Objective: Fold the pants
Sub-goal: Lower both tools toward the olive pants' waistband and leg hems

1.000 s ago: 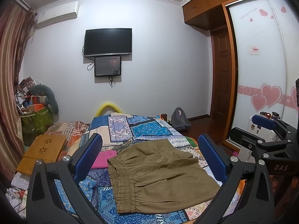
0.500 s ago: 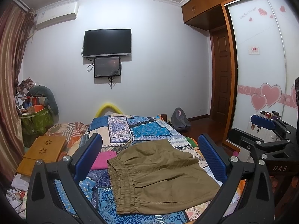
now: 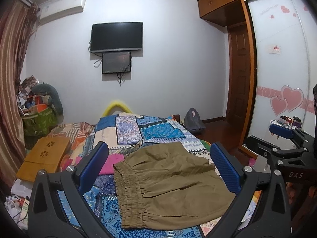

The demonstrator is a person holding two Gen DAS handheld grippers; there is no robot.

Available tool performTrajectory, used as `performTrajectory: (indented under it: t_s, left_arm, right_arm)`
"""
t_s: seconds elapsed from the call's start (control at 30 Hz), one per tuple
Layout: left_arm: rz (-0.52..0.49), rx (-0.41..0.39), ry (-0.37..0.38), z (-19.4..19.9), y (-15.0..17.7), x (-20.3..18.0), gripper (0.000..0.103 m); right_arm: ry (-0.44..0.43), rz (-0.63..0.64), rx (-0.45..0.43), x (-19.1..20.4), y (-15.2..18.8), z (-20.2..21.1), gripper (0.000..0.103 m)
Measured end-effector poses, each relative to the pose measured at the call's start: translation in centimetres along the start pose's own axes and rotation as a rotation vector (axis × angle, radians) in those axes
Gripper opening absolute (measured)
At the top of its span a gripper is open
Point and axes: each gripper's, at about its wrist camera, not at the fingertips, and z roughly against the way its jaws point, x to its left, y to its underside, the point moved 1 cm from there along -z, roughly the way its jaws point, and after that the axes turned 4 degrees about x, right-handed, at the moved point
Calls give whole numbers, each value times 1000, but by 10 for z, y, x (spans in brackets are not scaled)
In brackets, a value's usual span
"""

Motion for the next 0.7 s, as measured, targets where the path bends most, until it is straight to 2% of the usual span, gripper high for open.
performTrajectory:
  t_s: [0.27,0.4,0.5,0.6,0.7]
  left_arm:
    - [29,146,36,-71,1,17,103]
    - [24,198,-10,-114,3,28,103]
    - [33,239,3,-147,1,43,103]
    - [89,275,-3,-181,-3,66,103]
    - [148,311,-24,-218,-4,93,103]
  right_arm:
    - [65,33,46,-18,-2,-41,103]
    - [71,56,66,-26,-9,-67,103]
    - [64,76,83,-33,-14,-88,103]
    - [112,78,96,-43,-18,-111,103]
    - [110,67,123,-49,-21,-134,103]
